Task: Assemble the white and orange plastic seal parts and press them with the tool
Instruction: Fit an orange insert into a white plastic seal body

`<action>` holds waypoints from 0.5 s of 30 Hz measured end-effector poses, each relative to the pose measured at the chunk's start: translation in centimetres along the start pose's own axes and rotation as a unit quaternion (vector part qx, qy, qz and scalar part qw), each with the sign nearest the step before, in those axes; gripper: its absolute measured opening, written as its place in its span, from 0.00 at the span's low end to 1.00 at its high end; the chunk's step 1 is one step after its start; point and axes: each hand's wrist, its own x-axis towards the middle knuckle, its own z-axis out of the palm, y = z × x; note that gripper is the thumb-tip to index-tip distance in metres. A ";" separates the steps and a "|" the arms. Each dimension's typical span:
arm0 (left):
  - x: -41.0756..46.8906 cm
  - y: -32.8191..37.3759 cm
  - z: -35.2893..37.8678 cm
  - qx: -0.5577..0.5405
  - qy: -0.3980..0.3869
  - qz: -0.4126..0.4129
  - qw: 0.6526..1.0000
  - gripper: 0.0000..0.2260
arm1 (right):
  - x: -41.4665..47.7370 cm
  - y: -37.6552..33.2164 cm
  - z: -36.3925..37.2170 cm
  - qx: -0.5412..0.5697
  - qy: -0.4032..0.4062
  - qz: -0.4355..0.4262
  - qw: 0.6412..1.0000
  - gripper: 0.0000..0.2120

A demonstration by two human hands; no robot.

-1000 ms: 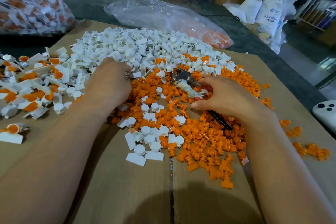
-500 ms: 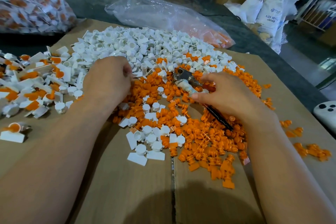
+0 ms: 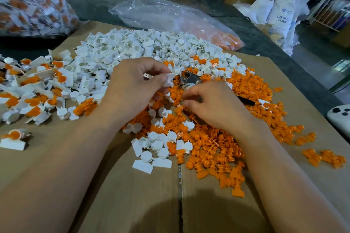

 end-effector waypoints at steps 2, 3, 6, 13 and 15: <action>0.0 -0.1 0.0 -0.006 0.003 0.004 1.000 0.08 | 0.1 -0.2 0.5 -0.029 -0.015 -0.003 0.999 0.12; 0.0 -0.1 0.0 -0.010 0.006 0.005 1.000 0.08 | 0.2 -0.3 0.7 -0.042 -0.017 -0.003 0.999 0.13; 0.2 -0.2 -0.1 -0.023 0.016 0.001 1.000 0.09 | 0.4 -0.4 1.1 -0.060 -0.018 0.001 0.998 0.13; 0.4 -0.3 -0.1 -0.044 -0.013 -0.027 0.999 0.16 | 0.3 -0.2 1.1 -0.061 -0.021 -0.015 0.998 0.13; 0.3 -0.3 -0.1 -0.046 -0.023 -0.031 0.998 0.16 | 0.3 0.0 0.9 -0.034 -0.019 -0.015 0.999 0.14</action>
